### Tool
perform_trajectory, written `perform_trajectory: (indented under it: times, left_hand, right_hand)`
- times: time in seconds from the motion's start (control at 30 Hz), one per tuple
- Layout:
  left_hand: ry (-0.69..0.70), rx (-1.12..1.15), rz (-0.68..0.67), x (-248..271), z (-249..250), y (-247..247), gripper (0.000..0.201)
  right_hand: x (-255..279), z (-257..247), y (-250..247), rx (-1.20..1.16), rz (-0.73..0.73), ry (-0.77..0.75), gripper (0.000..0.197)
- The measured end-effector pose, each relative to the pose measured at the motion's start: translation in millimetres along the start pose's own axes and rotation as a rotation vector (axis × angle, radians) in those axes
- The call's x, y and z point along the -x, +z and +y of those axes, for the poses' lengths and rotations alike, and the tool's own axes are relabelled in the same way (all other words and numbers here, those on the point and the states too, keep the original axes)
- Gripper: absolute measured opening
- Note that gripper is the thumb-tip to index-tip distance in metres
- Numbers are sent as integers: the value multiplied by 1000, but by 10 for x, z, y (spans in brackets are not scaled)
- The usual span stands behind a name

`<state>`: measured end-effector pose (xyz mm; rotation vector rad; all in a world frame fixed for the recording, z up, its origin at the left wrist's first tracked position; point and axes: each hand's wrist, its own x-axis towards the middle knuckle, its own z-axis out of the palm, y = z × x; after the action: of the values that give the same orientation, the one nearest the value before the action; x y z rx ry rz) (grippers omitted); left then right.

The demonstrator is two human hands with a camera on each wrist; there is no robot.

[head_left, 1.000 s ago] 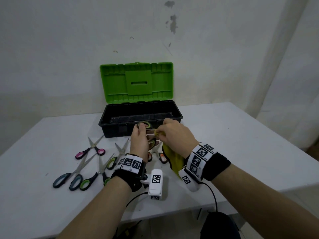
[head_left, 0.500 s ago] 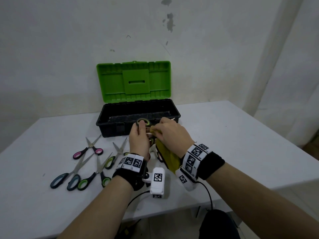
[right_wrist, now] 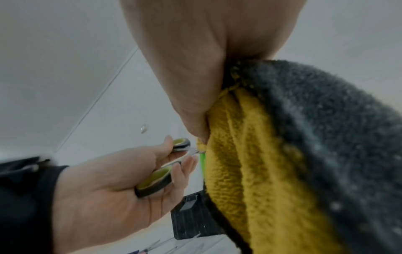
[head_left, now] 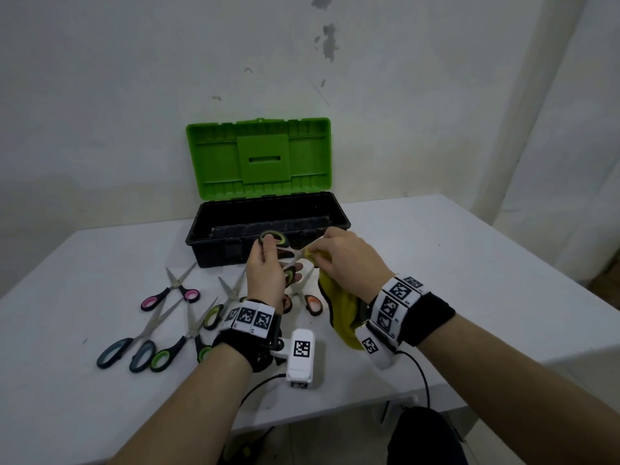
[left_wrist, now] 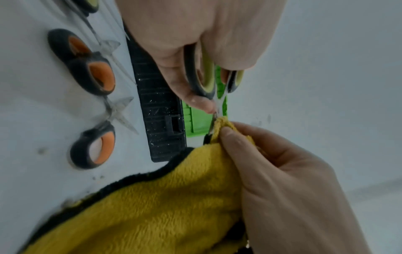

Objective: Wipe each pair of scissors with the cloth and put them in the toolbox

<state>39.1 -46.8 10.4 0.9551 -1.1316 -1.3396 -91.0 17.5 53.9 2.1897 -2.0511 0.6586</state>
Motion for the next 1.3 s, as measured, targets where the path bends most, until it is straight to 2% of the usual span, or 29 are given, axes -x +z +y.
perform_trajectory:
  times: [0.1, 0.27, 0.37, 0.43, 0.53, 0.7, 0.9, 1.03, 1.17, 1.3]
  left_hand:
    - [-19, -2, -18, 30, 17, 50, 32]
    - [-6, 2, -9, 33, -12, 32, 32]
    - [8, -31, -19, 23, -47, 29, 28]
    - [3, -35, -15, 46, -24, 55, 26]
    - [-3, -21, -32, 48, -34, 85, 29]
    - [-26, -15, -57, 69, -9, 96, 26]
    - [1, -31, -28, 61, -9, 64, 28]
    - [53, -117, -19, 62, 15, 78, 28]
    - [-2, -50, -31, 84, 68, 57, 30]
    - [6, -75, -45, 90, 67, 84, 28]
  right_hand:
    - [-11, -85, 22, -14, 30, -55, 27]
    - [-3, 1, 15, 30, -20, -17, 27]
    - [10, -18, -2, -14, 17, -60, 26]
    - [8, -70, 24, -6, -8, -87, 26]
    - [7, -43, 15, 16, -44, -47, 25]
    - [7, -50, -30, 17, -6, -67, 25]
    - [27, -32, -55, 52, -49, -46, 25]
    - [58, -181, -40, 79, -131, -146, 25]
    - [27, -60, -75, 158, -85, -76, 26]
    - [40, -101, -71, 124, -66, -149, 25]
